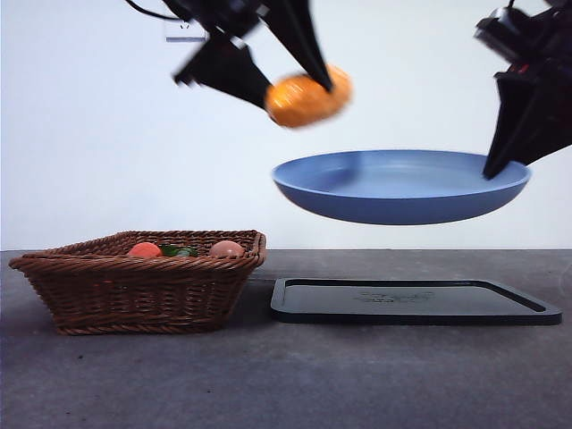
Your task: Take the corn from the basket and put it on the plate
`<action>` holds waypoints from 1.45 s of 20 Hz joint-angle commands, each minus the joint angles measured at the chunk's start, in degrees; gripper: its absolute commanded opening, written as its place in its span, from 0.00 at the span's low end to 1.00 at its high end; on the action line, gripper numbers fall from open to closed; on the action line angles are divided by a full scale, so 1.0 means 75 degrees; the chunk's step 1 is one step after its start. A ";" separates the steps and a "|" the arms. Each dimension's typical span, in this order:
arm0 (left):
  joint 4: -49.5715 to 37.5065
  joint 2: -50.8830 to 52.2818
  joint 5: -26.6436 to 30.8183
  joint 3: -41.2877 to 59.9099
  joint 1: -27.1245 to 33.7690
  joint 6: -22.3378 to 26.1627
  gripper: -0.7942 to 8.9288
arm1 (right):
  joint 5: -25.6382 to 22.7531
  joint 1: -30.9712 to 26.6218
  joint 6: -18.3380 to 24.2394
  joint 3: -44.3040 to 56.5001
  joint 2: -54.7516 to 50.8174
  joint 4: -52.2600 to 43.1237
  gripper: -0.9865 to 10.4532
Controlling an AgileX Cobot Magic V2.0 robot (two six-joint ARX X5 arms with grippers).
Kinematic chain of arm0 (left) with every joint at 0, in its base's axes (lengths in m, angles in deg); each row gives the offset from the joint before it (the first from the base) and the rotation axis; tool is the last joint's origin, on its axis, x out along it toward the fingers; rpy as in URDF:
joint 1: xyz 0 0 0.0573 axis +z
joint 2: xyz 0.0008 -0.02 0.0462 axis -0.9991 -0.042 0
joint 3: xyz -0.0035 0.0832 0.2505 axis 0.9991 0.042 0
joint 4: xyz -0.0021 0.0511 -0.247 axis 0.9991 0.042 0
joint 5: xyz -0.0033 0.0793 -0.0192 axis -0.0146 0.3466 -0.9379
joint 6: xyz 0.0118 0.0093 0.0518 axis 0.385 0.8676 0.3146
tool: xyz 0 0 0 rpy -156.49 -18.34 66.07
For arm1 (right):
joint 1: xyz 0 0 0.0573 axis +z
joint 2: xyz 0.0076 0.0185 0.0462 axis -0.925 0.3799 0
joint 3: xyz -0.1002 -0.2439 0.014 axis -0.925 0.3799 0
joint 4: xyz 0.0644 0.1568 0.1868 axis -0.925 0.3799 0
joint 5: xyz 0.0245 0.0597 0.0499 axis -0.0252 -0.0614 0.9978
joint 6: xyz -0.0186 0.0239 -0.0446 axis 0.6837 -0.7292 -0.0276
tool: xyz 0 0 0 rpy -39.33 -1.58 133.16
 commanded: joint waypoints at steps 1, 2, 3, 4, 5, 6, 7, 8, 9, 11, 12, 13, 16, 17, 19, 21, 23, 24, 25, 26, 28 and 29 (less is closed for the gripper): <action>-0.0058 -0.0589 0.0000 -0.0128 -0.0361 0.0329 0.25 | 0.0172 0.0122 -0.0213 -0.0146 0.0201 -0.0108 0.09; -0.0067 -0.0778 0.0003 -0.0128 -0.0463 0.0417 0.25 | 0.0187 0.0122 -0.0213 -0.0146 0.0201 -0.0111 0.09; -0.0061 -0.0982 0.0003 -0.0128 -0.0536 0.0443 0.25 | 0.0187 0.0122 -0.0213 -0.0146 0.0201 -0.0105 0.09; -0.0067 -0.1131 0.0003 -0.0128 -0.0583 0.0446 0.25 | 0.0187 0.0128 -0.0213 -0.0146 0.0201 -0.0079 0.09; -0.0064 -0.1268 0.0006 -0.0128 -0.0627 0.0446 0.26 | 0.0187 0.0128 -0.0210 -0.0146 0.0201 -0.0047 0.09; -0.0058 -0.1355 0.0038 -0.0128 -0.0662 0.0449 0.26 | 0.0187 0.0128 -0.0213 -0.0146 0.0201 -0.0017 0.09; -0.0052 -0.1408 0.0125 -0.0128 -0.0688 0.0449 0.29 | 0.0227 0.0128 -0.0210 -0.0146 0.0201 0.0035 0.09; -0.0044 -0.1408 0.0329 -0.0128 -0.0708 0.0449 0.33 | 0.0309 0.0128 -0.0201 -0.0146 0.0201 0.0076 0.09; -0.0047 -0.1408 0.0501 -0.0128 -0.0737 0.0452 0.37 | 0.0318 0.0128 -0.0198 -0.0146 0.0201 0.0096 0.09; -0.0009 -0.1405 0.0597 -0.0128 -0.0781 0.0446 0.41 | 0.0323 0.0128 -0.0198 -0.0143 0.0201 0.0099 0.09; 0.0041 -0.1405 0.0600 -0.0128 -0.0778 0.0446 0.41 | 0.0323 0.0131 -0.0201 -0.0143 0.0201 0.0102 0.09; 0.0076 -0.1405 0.0597 -0.0128 -0.0781 0.0446 0.41 | 0.0323 0.0131 -0.0201 -0.0143 0.0204 0.0108 0.09; 0.0181 -0.1402 0.0597 -0.0143 -0.0813 0.0446 0.41 | 0.0356 0.0128 -0.0195 -0.0143 0.0204 0.0213 0.09; 0.0219 -0.1387 0.0597 -0.0154 -0.0813 0.0443 0.41 | 0.0356 0.0128 -0.0195 -0.0143 0.0207 0.0230 0.09; 0.0283 -0.1306 0.0595 -0.0213 -0.0813 0.0449 0.41 | 0.0356 0.0128 -0.0181 -0.0143 0.0207 0.0274 0.09; 0.0399 -0.1160 0.0597 -0.0315 -0.0813 0.0498 0.41 | 0.0356 0.0128 -0.0175 -0.0143 0.0213 0.0294 0.09; 0.0452 -0.1040 0.0597 -0.0391 -0.0813 0.0571 0.41 | 0.0356 0.0128 -0.0175 -0.0143 0.0242 0.0297 0.09; 0.0469 -0.0982 0.0600 -0.0417 -0.0810 0.0603 0.41 | 0.0353 0.0128 -0.0172 -0.0143 0.0248 0.0297 0.09; 0.0510 -0.0938 0.0600 -0.0449 -0.0796 0.0606 0.41 | 0.0353 0.0128 -0.0172 -0.0143 0.0259 0.0294 0.09; 0.0592 -0.0930 0.0600 -0.0507 -0.0793 0.0621 0.41 | 0.0353 0.0128 -0.0172 -0.0143 0.0259 0.0294 0.09; 0.0842 -0.0892 0.0600 -0.0676 -0.0781 0.0656 0.41 | 0.0350 0.0128 -0.0172 -0.0143 0.0277 0.0265 0.09; 0.0956 -0.0889 0.0600 -0.0764 -0.0766 0.0679 0.41 | 0.0350 0.0125 -0.0172 -0.0143 0.0286 0.0251 0.09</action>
